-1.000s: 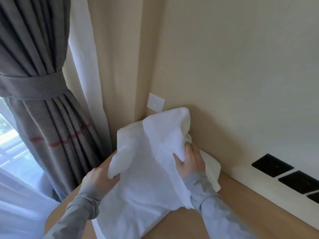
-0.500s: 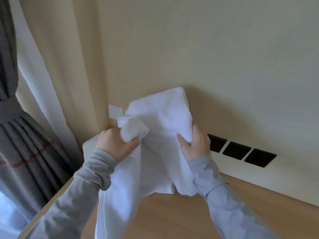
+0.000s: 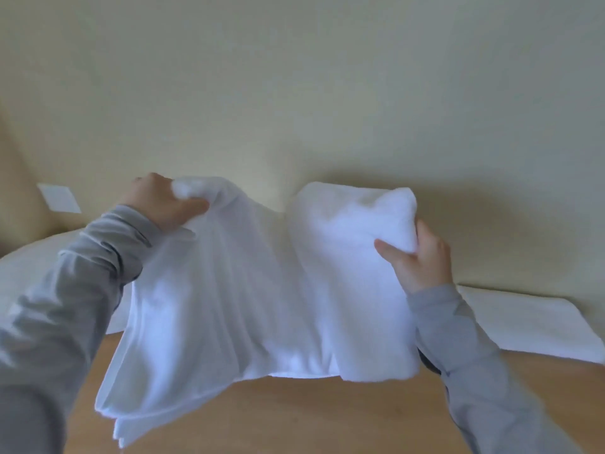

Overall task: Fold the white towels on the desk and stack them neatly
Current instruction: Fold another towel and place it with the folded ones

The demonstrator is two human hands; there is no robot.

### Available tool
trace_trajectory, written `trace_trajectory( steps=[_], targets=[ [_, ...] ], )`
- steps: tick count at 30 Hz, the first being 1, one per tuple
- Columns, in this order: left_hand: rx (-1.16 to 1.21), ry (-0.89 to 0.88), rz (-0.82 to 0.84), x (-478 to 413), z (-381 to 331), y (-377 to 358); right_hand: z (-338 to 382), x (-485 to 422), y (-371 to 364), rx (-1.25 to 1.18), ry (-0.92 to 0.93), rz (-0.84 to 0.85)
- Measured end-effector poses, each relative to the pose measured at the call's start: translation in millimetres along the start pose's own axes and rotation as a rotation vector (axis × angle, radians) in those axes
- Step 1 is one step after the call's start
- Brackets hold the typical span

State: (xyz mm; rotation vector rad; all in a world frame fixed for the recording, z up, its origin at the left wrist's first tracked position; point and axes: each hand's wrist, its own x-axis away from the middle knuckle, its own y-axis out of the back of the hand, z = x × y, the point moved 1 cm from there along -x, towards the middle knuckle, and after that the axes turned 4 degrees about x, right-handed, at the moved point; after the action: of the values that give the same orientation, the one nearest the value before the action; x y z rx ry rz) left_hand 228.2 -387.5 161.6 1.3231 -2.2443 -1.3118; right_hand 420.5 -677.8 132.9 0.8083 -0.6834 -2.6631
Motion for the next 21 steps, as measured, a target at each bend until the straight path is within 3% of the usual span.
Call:
trace_trajectory(
  steps=[5, 9, 11, 13, 16, 21],
  targets=[
    [-0.154, 0.09, 0.261, -13.0, -24.5, -90.5, -115.4, 5.3, 85.7, 0.097, -0.237, 0.043],
    [-0.298, 0.062, 0.52, 3.5, -19.0, -210.2, -216.0, 30.1, 87.2, 0.395, -0.402, 0.288],
    [-0.322, 0.111, 0.535, 31.6, -3.8, -260.1, -260.6, 52.3, 76.6, 0.69, -0.527, 0.444],
    [-0.482, 0.106, 0.44, 61.5, 11.5, -294.4, -290.4, 69.4, 68.0, 0.961, -0.617, 0.508],
    [-0.54, 0.003, 0.393, 107.7, 23.3, -323.6, -297.8, 83.6, 45.4, 1.114, -0.5, 0.519],
    [-0.382, 0.061, 0.462, 173.2, 46.7, -341.7, -277.5, 100.0, -30.5, 0.928, -0.247, 0.885]
  ],
)
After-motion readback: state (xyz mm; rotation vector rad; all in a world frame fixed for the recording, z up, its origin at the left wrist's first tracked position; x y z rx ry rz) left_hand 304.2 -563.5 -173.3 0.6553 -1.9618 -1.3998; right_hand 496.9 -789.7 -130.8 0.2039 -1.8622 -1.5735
